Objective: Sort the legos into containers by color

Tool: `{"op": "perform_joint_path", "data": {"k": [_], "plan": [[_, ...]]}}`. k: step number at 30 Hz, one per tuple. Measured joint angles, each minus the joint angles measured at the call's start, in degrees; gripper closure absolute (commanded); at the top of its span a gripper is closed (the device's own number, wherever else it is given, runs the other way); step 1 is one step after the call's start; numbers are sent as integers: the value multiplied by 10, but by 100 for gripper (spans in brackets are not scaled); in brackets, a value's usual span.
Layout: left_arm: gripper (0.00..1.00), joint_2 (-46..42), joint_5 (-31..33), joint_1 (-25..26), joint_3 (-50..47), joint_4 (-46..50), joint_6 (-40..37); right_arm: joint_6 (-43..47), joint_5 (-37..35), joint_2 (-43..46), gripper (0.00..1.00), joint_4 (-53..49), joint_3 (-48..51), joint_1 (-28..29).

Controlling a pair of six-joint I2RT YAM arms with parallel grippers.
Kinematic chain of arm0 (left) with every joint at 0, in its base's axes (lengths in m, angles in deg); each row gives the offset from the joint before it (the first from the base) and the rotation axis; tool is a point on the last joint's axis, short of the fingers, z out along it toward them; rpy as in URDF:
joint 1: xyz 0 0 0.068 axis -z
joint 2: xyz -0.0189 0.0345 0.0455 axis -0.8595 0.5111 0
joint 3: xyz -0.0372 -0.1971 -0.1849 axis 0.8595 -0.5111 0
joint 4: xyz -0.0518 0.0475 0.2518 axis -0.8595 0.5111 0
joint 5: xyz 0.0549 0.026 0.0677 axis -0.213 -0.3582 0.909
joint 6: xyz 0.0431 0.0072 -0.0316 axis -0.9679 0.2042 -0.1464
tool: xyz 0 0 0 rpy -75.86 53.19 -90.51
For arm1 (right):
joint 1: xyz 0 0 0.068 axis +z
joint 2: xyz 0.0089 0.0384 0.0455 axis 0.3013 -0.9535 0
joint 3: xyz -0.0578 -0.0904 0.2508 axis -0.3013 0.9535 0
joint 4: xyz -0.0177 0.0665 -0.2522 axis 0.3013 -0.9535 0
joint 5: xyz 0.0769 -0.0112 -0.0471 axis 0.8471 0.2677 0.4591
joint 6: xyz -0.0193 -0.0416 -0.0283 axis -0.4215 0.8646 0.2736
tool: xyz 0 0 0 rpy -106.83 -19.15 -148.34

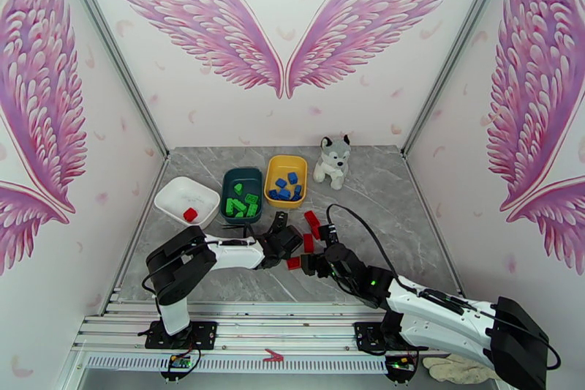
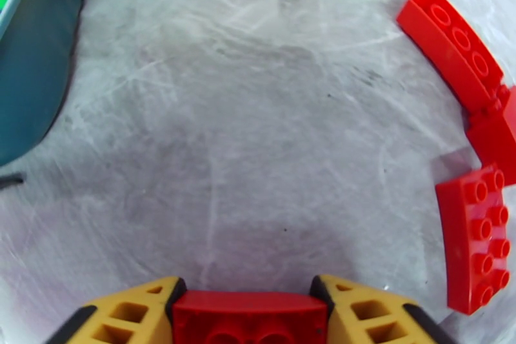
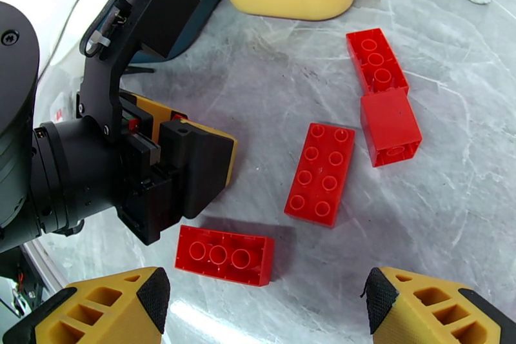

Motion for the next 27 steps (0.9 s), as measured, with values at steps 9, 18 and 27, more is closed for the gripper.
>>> {"op": "perform_joint_path", "data": {"k": [9, 18, 27], "plan": [[54, -79, 21, 0, -36, 17, 0, -2, 19, -44, 18, 35, 0, 0], [54, -254, 61, -120, -104, 40, -15, -2, 69, -158, 21, 95, -35, 10], [51, -368, 60, -366, -144, 21, -49, 4, 100, -240, 22, 134, -100, 32]]}}
